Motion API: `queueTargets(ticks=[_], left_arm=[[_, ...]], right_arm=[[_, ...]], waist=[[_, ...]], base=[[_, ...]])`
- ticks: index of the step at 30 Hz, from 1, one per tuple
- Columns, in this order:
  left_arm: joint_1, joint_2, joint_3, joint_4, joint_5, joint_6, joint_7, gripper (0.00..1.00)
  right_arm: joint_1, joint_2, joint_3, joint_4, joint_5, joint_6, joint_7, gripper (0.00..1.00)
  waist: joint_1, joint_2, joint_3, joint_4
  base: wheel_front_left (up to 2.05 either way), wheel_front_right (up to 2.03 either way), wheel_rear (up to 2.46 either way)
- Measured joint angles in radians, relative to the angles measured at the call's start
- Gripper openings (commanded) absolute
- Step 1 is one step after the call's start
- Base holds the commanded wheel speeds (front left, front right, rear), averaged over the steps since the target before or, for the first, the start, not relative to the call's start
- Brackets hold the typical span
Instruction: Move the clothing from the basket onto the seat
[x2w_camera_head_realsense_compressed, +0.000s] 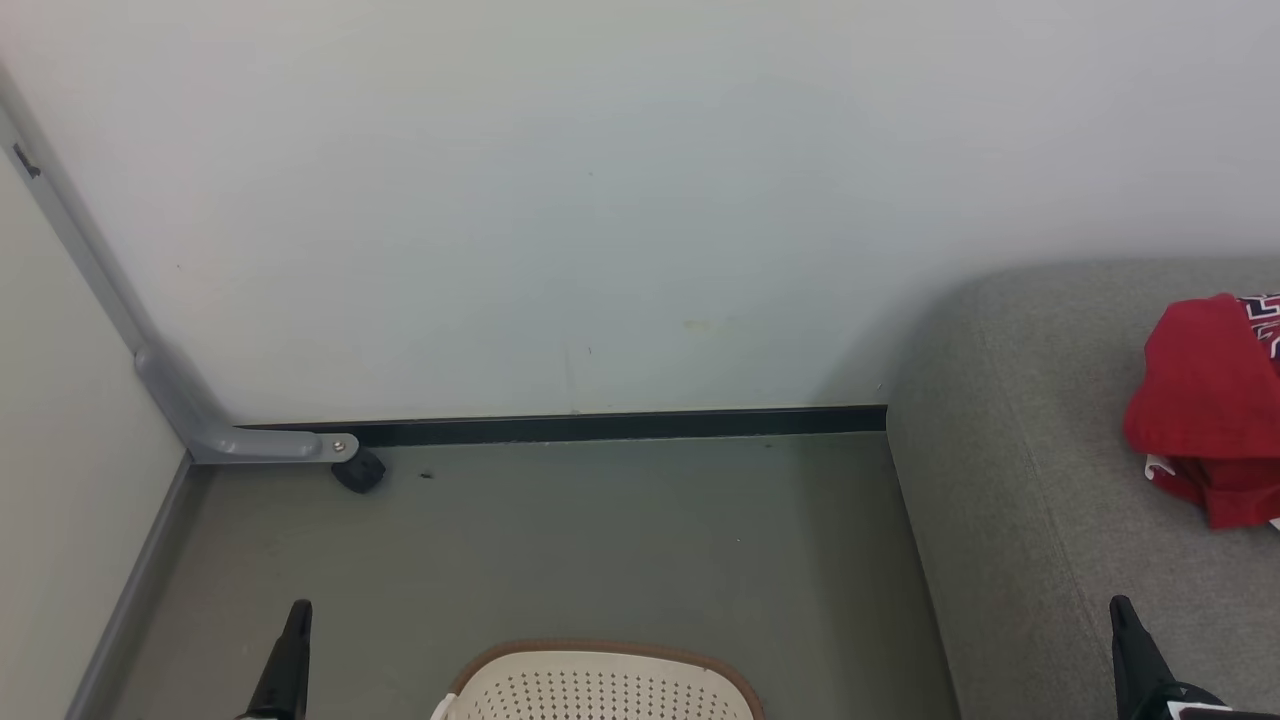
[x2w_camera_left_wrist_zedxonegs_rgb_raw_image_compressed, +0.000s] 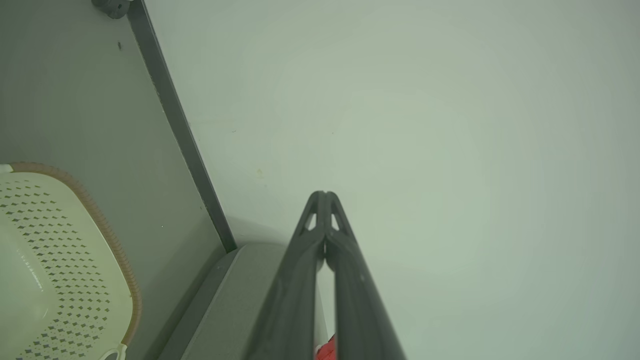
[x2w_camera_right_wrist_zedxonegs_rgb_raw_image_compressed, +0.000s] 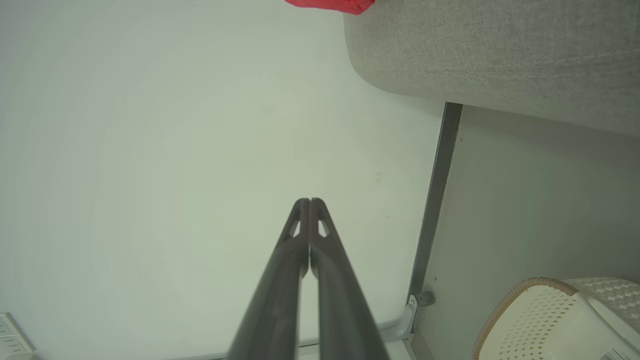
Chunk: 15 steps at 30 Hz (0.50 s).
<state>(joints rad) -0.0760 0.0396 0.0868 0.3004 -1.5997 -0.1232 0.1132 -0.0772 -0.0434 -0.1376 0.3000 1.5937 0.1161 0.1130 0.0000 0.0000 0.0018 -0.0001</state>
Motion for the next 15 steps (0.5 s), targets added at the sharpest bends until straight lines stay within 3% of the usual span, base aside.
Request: queueTargets(ticks=[15], left_arm=[[0.0, 0.0, 0.0, 0.0, -0.001, 0.0, 0.0, 0.0]], right_arm=[[0.0, 0.0, 0.0, 0.0, 0.0, 0.0, 0.0, 0.0]], waist=[[0.0, 0.0, 0.0, 0.0]], base=[[0.0, 0.0, 0.0]])
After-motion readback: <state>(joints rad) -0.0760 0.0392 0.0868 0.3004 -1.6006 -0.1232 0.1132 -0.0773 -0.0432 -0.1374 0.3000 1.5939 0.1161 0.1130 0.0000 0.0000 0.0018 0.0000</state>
